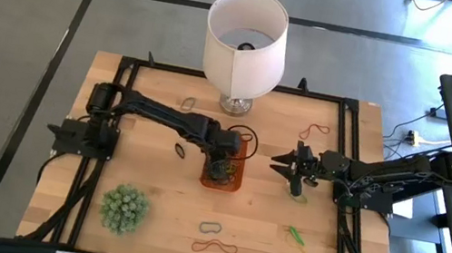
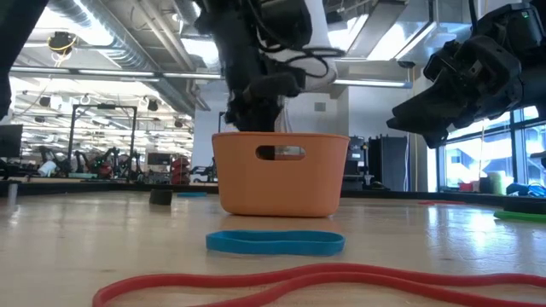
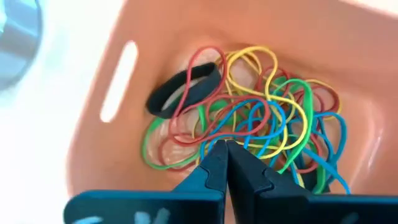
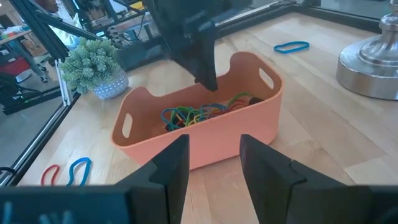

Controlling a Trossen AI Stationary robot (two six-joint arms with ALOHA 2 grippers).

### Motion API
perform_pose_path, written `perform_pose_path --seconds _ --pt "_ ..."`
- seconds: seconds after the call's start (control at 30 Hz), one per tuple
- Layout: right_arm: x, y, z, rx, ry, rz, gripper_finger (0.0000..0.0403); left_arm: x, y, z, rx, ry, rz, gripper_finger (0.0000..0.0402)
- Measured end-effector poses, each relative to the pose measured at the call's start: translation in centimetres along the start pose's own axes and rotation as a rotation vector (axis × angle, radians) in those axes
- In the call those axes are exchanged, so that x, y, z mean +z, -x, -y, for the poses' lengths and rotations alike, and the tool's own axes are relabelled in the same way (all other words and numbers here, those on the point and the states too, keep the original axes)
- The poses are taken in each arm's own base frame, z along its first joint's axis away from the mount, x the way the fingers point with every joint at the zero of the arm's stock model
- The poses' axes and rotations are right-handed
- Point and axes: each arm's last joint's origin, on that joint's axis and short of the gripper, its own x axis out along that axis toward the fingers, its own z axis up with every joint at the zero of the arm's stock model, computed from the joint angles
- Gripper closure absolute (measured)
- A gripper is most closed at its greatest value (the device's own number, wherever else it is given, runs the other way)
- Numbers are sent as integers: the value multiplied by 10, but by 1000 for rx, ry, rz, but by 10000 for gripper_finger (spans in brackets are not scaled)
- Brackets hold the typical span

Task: Pick and place rubber bands into bin
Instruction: Put the blue rubber band into the orange bin

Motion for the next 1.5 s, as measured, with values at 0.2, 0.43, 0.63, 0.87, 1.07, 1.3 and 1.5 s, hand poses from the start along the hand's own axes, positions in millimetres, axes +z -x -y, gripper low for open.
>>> perform_pose_path --seconds 0.2,0.43,0.63,0.87,1.07,1.3,1.5 --pt "-1 0 0 -3 1 -8 257 0 22 7 51 -83 8 400" --pt "-5 0 2 -19 -3 -55 257 -15 63 22 62 -215 66 400" --pt "-6 0 2 -23 -52 -63 257 -57 80 11 15 -222 152 400" --pt "-13 1 1 -34 -94 -121 257 -120 78 -16 -52 -159 280 400" --pt "-17 0 -3 -6 -22 -150 257 -167 74 -38 -83 -134 364 400" --pt "-9 -4 -7 0 -32 -133 257 -206 68 -56 -120 -122 475 400" --pt "13 -18 -16 -49 -10 -262 257 -228 63 -66 -111 -102 536 400"
